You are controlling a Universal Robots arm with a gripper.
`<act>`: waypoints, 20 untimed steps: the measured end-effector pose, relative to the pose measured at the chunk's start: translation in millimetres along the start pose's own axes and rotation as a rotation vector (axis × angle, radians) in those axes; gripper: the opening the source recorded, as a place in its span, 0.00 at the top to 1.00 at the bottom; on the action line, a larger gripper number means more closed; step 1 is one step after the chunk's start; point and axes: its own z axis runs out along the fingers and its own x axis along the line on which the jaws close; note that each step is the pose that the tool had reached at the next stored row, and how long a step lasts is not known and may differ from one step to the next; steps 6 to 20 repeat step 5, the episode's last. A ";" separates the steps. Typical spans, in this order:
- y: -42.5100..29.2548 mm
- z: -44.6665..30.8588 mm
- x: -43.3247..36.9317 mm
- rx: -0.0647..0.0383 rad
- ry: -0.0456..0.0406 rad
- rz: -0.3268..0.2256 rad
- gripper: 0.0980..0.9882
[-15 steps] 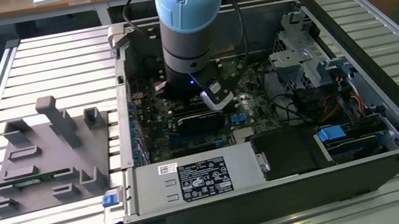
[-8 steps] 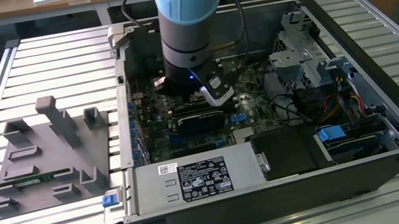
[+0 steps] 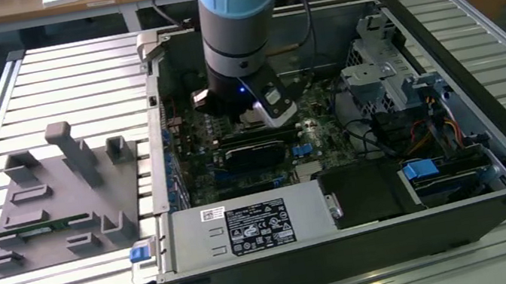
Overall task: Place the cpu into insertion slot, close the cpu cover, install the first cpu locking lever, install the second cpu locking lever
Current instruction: 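Install the second cpu locking lever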
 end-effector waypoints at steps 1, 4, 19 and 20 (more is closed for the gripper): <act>0.6 -1.9 0.0 -0.002 0.0000 0.000 0.99; 1.2 -3.8 0.0 -0.004 -0.0002 0.000 0.99; 1.2 -3.8 0.0 -0.005 -0.0002 0.000 0.99; 1.2 -3.8 0.0 -0.005 -0.0002 0.000 0.99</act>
